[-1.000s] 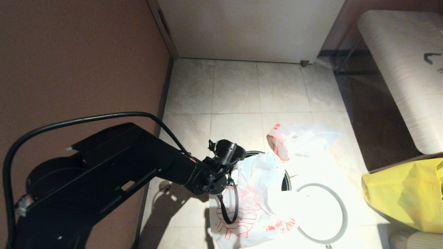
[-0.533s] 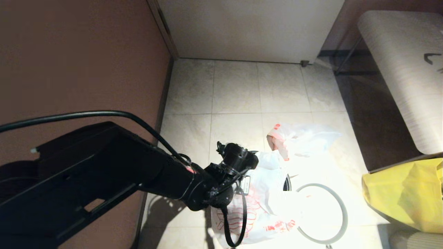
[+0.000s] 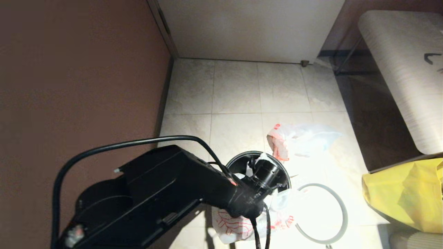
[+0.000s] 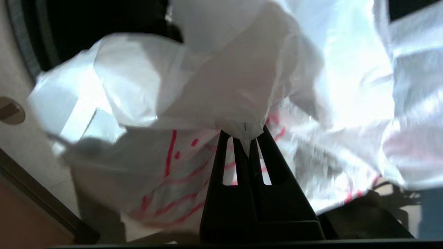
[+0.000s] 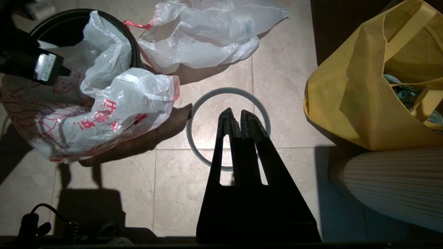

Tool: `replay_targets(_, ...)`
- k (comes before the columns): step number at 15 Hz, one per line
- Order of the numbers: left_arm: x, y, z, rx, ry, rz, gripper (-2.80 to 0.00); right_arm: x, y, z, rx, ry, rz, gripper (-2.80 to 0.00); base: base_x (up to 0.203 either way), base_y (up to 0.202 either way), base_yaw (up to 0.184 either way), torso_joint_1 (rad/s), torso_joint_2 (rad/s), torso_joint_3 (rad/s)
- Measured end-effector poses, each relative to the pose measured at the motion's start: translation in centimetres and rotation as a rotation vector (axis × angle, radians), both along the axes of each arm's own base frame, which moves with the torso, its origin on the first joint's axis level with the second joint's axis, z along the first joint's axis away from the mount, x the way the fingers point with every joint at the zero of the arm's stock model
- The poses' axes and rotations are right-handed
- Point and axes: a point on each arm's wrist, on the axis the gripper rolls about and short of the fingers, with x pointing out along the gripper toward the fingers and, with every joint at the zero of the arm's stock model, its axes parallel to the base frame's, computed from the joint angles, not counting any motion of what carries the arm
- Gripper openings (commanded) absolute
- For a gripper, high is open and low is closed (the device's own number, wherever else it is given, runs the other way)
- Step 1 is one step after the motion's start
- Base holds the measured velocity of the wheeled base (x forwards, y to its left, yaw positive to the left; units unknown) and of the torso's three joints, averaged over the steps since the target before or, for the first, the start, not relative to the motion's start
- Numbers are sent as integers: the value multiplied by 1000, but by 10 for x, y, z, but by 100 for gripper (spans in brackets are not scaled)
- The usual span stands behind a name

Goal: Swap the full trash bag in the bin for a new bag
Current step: Put the new garbage bag on the trash can

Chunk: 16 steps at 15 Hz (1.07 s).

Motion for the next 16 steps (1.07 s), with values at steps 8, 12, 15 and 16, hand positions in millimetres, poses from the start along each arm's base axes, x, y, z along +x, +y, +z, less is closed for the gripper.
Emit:
replay_targets(8, 83, 0, -78, 119, 18, 50, -280, 0, 0, 0, 0, 0, 0, -280, 0, 0, 0, 0, 0, 0)
replay_targets(12, 97, 9, -98, 126, -12, 89, -280, 0, 0, 0, 0, 0, 0, -280, 0, 0, 0, 0, 0, 0)
replay_targets(15, 97, 11, -107, 154, -10, 95, -280, 0, 0, 0, 0, 0, 0, -280, 0, 0, 0, 0, 0, 0)
replay_targets(16, 96, 11, -112, 171, -11, 95, -280, 0, 0, 0, 0, 0, 0, -280, 0, 0, 0, 0, 0, 0)
